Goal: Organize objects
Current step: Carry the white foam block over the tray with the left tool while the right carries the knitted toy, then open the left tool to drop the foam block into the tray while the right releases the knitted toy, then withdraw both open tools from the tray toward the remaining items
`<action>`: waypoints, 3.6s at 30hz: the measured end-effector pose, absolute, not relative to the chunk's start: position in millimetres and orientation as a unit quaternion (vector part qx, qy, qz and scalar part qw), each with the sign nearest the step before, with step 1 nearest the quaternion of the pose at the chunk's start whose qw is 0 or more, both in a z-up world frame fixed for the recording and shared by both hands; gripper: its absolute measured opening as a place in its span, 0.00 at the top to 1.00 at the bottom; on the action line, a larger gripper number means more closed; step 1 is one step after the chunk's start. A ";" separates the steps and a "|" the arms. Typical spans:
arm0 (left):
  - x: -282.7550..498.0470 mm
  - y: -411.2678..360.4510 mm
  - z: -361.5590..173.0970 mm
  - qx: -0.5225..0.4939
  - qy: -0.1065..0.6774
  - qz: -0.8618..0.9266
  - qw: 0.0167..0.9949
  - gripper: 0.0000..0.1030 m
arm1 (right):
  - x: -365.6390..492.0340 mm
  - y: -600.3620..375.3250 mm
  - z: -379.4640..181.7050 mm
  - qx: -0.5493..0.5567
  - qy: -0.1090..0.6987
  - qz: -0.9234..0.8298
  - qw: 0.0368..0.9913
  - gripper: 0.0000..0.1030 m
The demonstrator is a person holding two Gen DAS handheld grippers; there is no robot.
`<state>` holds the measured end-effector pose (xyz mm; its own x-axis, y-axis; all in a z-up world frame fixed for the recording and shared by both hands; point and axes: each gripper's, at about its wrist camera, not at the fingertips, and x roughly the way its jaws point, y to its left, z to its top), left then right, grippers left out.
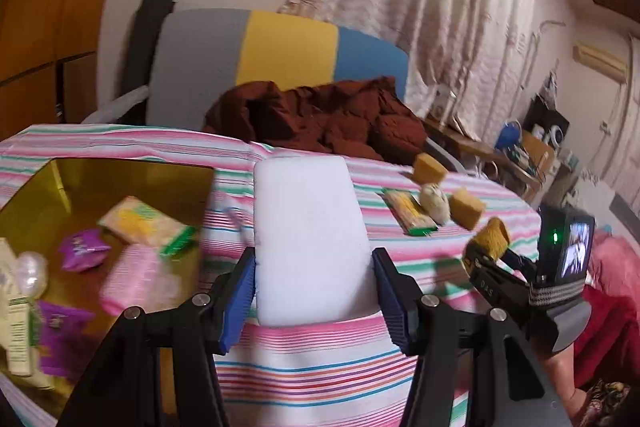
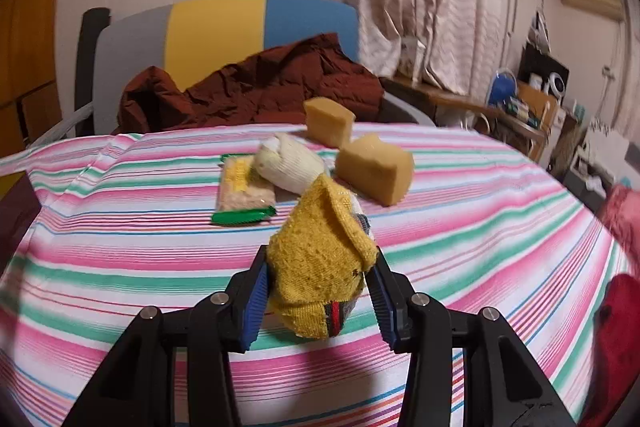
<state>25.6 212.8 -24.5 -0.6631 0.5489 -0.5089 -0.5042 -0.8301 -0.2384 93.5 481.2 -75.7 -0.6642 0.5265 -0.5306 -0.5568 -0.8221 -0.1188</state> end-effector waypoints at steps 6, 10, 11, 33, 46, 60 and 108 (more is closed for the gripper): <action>-0.7 161.4 -14.4 -0.302 -0.078 0.918 0.246 0.45 | 94.1 468.9 -72.3 -0.273 0.003 0.918 0.288 0.55; -24.6 123.9 -15.1 -0.321 -0.096 0.919 0.206 0.45 | 97.1 458.0 -68.8 -0.269 -0.011 0.925 0.270 0.55; -29.7 116.3 -16.1 -0.327 -0.102 0.918 0.200 0.45 | 97.3 454.6 -68.0 -0.268 -0.017 0.926 0.266 0.55; -144.3 17.3 -61.3 -0.478 -0.198 0.849 0.106 0.39 | 96.0 310.1 -15.2 -0.262 0.021 0.964 0.038 0.55; -70.7 -25.4 -38.7 -0.376 -0.256 0.889 0.059 0.31 | 73.9 224.9 -6.8 -0.286 0.029 0.954 -0.085 0.54; -27.5 -64.4 -14.4 -0.309 -0.261 0.915 0.016 0.31 | -1.4 166.8 -29.6 -0.374 0.066 0.915 -0.134 0.52; 47.2 107.4 -14.5 -0.347 -0.083 0.896 0.263 0.31 | 79.1 362.8 -50.5 -0.364 0.121 0.921 0.065 0.31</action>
